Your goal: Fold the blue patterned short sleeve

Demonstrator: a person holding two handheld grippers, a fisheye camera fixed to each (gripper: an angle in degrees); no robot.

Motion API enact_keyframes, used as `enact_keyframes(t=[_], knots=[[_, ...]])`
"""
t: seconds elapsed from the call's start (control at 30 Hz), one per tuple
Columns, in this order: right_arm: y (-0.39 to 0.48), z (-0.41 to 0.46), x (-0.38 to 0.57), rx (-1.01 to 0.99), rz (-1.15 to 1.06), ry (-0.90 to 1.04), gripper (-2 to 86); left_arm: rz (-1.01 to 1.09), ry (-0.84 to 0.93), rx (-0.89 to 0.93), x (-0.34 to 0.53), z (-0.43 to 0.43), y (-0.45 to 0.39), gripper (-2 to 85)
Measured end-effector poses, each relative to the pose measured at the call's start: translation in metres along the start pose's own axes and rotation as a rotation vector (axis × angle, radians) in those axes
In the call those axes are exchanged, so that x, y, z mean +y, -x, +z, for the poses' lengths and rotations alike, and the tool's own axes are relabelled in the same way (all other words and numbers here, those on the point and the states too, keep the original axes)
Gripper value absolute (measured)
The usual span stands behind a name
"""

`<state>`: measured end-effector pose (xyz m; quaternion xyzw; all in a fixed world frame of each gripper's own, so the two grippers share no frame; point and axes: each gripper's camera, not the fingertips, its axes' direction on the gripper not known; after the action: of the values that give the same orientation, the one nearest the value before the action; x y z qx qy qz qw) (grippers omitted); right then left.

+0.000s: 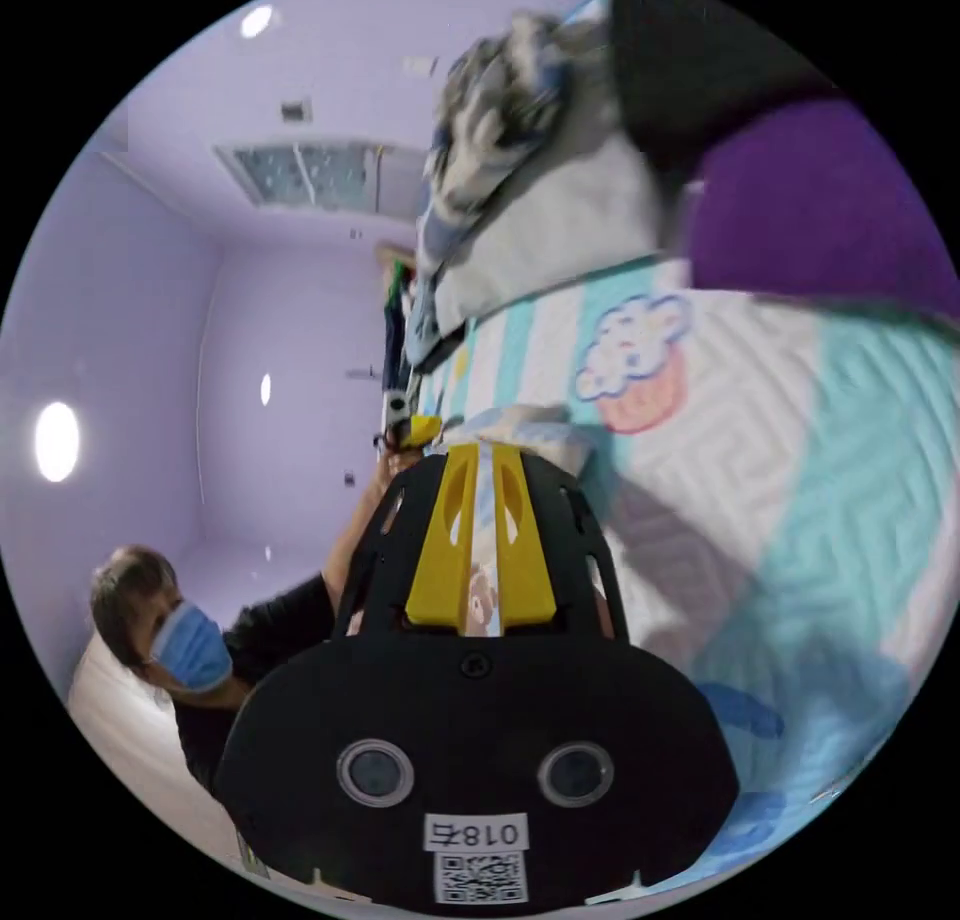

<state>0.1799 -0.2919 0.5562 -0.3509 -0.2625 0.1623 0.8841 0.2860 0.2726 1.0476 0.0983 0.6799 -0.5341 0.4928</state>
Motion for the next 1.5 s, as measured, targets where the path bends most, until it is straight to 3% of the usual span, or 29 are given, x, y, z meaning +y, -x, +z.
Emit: enact_keyframes(t=[0.1, 0.17, 0.3, 0.43, 0.5, 0.63, 0.7, 0.83, 1.03, 1.1, 1.23, 1.5], knots=[[-0.004, -0.026, 0.033, -0.056, -0.019, -0.148, 5.3, 0.106, -0.004, 0.014, 0.010, -0.012, -0.018, 4.8], [0.011, -0.033, 0.059, 0.066, -0.089, -0.190, 8.0, 0.215, -0.063, -0.080, 0.026, -0.028, -0.041, 5.8], [0.040, -0.012, 0.089, 0.330, -0.226, -0.173, 12.7, 0.371, -0.168, -0.490, 0.065, -0.046, -0.090, 10.0], [0.042, 0.027, 0.111, 0.448, -0.269, -0.149, 15.0, 0.338, -0.045, -0.614, 0.066, -0.008, -0.090, 16.2], [0.040, 0.033, 0.126, 0.476, -0.264, -0.204, 15.6, 0.334, -0.083, -0.674, 0.069, 0.000, -0.096, 17.0], [0.030, 0.034, 0.145, 0.325, -0.247, -0.162, 14.5, 0.320, -0.023, -0.551, 0.062, 0.005, -0.105, 15.5], [0.019, 0.031, 0.151, 0.274, -0.226, -0.157, 13.9, 0.313, -0.014, -0.598, 0.059, 0.008, -0.108, 14.3], [-0.007, 0.027, 0.152, 0.146, -0.168, -0.100, 12.8, 0.253, -0.015, -0.525, 0.044, 0.001, -0.108, 13.1], [-0.020, 0.044, 0.156, 0.184, -0.162, 0.042, 5.5, 0.201, 0.002, -0.519, 0.032, -0.012, -0.116, 3.9], [-0.018, 0.040, 0.168, 0.189, -0.187, 0.011, 3.9, 0.229, -0.041, -0.508, 0.041, -0.023, -0.129, 2.8], [0.014, 0.008, 0.233, 0.110, -0.385, -0.186, 2.3, 0.438, -0.232, -0.342, 0.091, -0.068, -0.194, 1.2], [0.141, -0.040, 0.356, 0.150, -0.833, -0.418, 2.7, 0.999, -0.449, -0.442, 0.207, -0.120, -0.401, 0.8]])
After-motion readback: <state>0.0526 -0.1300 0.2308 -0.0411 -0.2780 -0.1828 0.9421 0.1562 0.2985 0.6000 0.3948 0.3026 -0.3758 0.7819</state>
